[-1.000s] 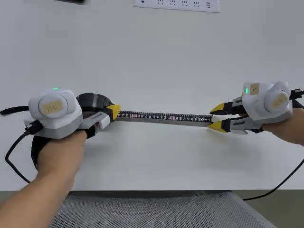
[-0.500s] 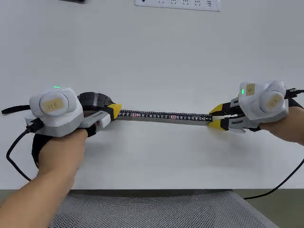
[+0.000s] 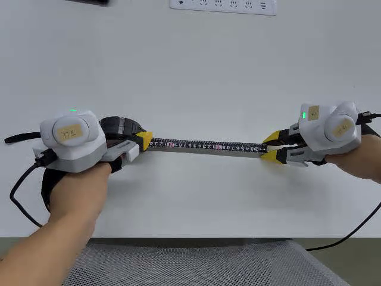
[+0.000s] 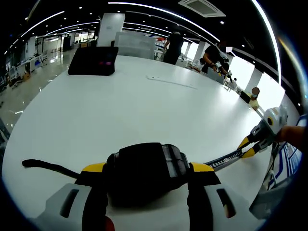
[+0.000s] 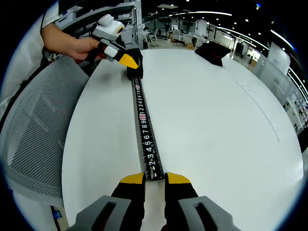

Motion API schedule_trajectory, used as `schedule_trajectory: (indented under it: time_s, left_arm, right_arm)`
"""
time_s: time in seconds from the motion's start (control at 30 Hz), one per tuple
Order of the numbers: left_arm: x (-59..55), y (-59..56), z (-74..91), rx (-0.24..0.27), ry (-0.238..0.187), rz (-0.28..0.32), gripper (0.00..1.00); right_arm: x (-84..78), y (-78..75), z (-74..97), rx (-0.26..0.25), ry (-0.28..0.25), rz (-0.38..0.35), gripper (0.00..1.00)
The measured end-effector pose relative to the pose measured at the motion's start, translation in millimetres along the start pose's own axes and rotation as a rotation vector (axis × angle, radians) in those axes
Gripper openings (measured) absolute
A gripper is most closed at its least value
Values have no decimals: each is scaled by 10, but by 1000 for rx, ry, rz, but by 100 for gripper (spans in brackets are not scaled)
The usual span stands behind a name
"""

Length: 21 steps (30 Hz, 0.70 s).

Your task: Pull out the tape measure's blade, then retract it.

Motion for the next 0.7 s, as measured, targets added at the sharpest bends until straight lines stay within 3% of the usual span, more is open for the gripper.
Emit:
schedule_trajectory:
  time_s: [0.7]
  left_arm:
    - [0,15,8,4,6,-21,60]
  right_arm:
    - [-2,-12,-2,3,13,-3,10]
Point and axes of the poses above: the centre of the closed fingertips' face, and the gripper's own axes: z roughly backward along the fingers, y roughly to its left, x roughly out of its top, the point moved 4 cm from there along z, roughly backward along the fingers, and after that the axes turned 7 degrees about y, right-handed, at the moved point
